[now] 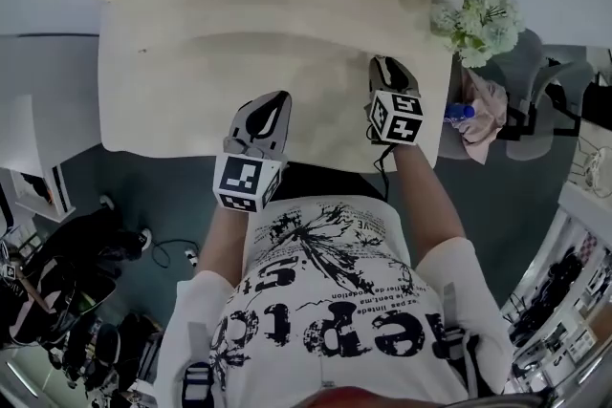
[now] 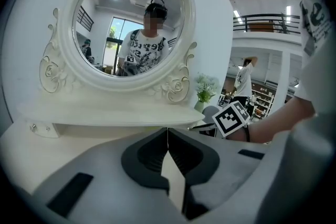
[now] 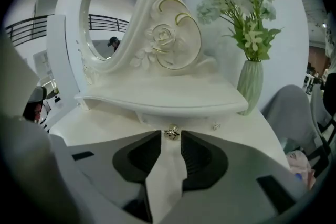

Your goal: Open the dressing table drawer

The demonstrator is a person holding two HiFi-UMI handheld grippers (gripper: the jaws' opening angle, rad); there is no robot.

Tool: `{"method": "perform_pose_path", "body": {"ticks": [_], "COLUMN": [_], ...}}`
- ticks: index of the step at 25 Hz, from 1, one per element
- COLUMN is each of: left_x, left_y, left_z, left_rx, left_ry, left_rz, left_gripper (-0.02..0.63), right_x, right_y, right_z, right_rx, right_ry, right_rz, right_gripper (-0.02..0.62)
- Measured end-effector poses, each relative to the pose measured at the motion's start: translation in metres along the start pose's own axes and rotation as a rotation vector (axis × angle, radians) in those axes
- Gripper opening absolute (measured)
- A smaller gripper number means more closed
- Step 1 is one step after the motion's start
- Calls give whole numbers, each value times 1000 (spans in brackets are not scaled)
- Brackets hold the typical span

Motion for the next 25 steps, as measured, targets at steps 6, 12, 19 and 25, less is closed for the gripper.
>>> {"method": "perform_pose_path", "body": {"ticks": [6,12,19,25], "left_x": [4,5,2,0], "left_y": [0,-7,-13,-24], "left_z": [-5,-3,0,-6], "left_rx": [-18,-14,1,17], "left_ry": [18,20,15,44], "left_rz": [15,5,-5,-42], "left_gripper": [20,19,20,20], "right_x": [12,10,-3,-15], "right_y": [-2,-2,2,8], "right_z": [0,-1,-13,-27], "right_rx": [47,24,-9,-3], "right_ry": [35,43,53,68], "right_rz": [18,23,26,57], "right_gripper": [110,110,109,107]}}
Point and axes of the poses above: the fingertips, and each gripper's own axes: x forward along the fingers, y to its left, z out of its top, the point moved 3 cm from there along -x, backward along the fingers, and after that the axes turned 6 degrees about -z, right-handed, at the moved point
